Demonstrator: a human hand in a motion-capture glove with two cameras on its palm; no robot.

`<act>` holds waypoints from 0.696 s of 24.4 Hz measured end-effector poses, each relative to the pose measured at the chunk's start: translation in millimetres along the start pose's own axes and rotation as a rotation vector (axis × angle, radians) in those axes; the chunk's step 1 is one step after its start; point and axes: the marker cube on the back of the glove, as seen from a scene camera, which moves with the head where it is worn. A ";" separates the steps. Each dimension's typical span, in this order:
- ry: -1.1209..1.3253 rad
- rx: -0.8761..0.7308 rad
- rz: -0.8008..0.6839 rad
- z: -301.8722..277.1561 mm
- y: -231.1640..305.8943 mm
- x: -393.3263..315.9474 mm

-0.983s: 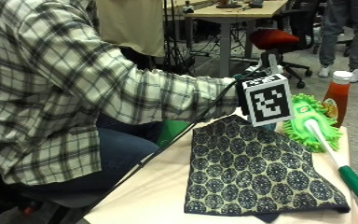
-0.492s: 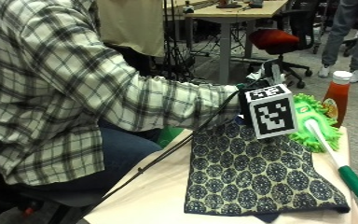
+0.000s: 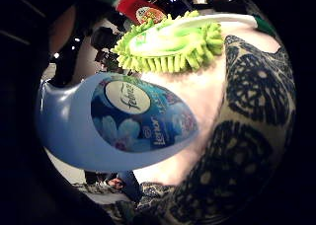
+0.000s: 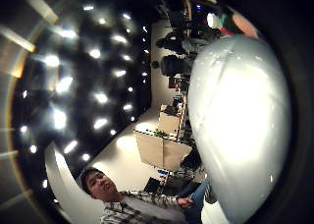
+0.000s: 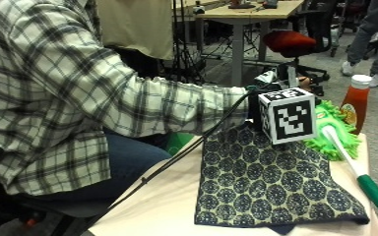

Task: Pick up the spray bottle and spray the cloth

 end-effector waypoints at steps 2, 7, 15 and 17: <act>0.057 -0.007 0.024 -4.5 2.3 -2.0; 0.295 -0.013 0.054 -20.6 11.1 -12.6; 0.719 -0.087 0.080 -52.7 44.6 -39.9; 0.815 -0.096 0.100 -64.0 58.2 -47.5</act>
